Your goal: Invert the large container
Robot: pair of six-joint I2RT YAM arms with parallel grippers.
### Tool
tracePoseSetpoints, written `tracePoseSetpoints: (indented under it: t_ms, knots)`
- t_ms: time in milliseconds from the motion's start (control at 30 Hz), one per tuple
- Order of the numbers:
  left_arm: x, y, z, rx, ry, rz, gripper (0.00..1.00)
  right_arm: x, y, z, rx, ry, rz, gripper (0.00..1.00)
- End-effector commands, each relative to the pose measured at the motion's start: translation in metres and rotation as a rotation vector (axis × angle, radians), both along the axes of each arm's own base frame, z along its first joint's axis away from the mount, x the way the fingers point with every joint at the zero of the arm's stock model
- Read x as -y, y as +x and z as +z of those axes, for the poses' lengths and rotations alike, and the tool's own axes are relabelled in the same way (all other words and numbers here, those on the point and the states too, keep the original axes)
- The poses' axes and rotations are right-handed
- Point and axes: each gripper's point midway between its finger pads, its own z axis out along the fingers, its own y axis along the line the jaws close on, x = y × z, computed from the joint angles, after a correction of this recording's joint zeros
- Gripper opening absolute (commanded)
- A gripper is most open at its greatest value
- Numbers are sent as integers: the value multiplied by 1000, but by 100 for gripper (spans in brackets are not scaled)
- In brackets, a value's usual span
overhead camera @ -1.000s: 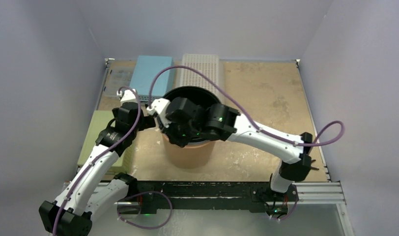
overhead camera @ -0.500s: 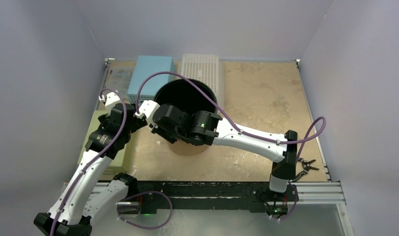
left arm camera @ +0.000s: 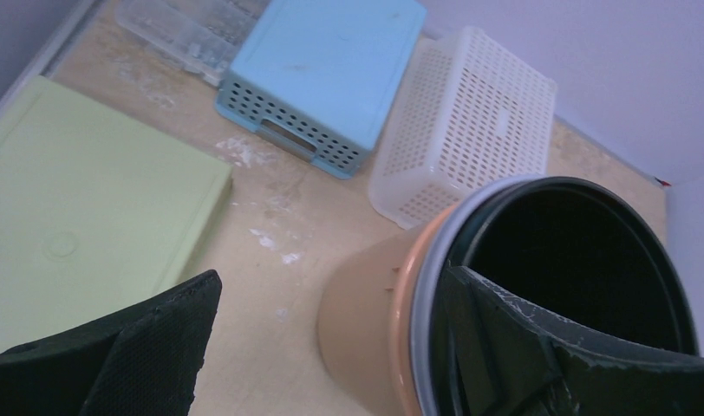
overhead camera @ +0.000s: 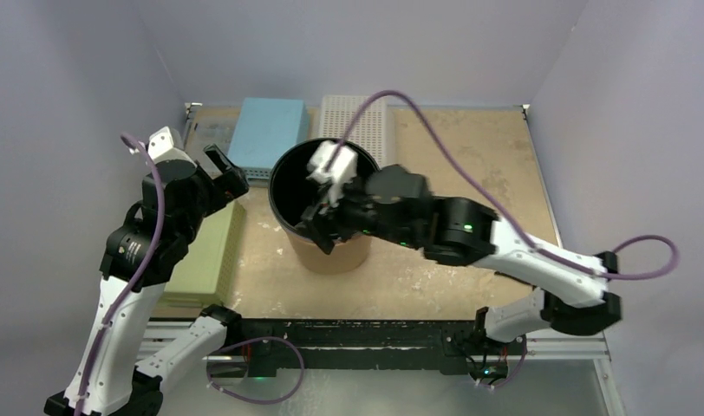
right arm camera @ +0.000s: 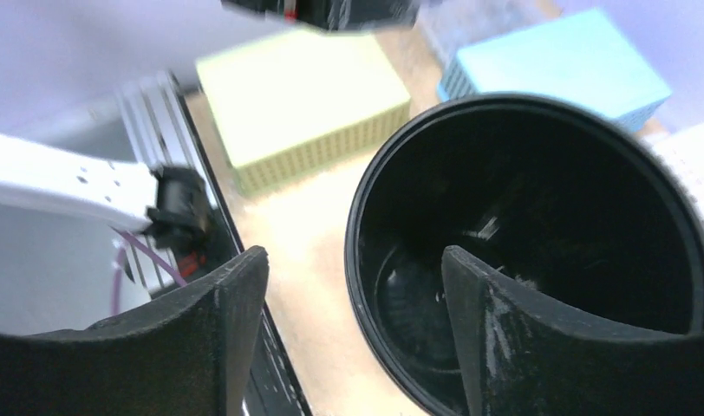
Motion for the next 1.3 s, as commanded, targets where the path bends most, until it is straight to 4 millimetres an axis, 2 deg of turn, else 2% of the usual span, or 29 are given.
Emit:
tracePoseSetpoints:
  t_ms: [0, 67, 133, 200, 300, 467, 700, 1067, 1267]
  knots:
    - [29, -1, 16, 20, -92, -143, 98, 44, 12, 50, 29, 216, -163, 82]
    - [45, 1, 14, 4, -118, -220, 99, 75, 38, 42, 31, 232, -363, 86]
    - [60, 3, 8, -26, -135, -293, 98, 112, 73, 32, -40, 254, -558, 80]
    - [70, 6, 3, -57, -141, -343, 95, 143, 104, 20, -152, 280, -629, 76]
    - [81, 10, -1, -77, -144, -396, 90, 159, 119, 2, -226, 272, -625, 75]
    - [81, 14, -11, -131, -111, -408, 82, 149, 126, -24, -321, 217, -614, 65]
    - [87, 10, -18, -174, -101, -457, 70, 137, 127, -32, -347, 203, -563, 62]
    - [94, 7, -21, -194, -92, -516, 54, 125, 132, -58, -389, 116, -536, 46]
    - [94, 8, -21, -193, -84, -522, 47, 125, 141, -59, -366, 96, -552, 40]
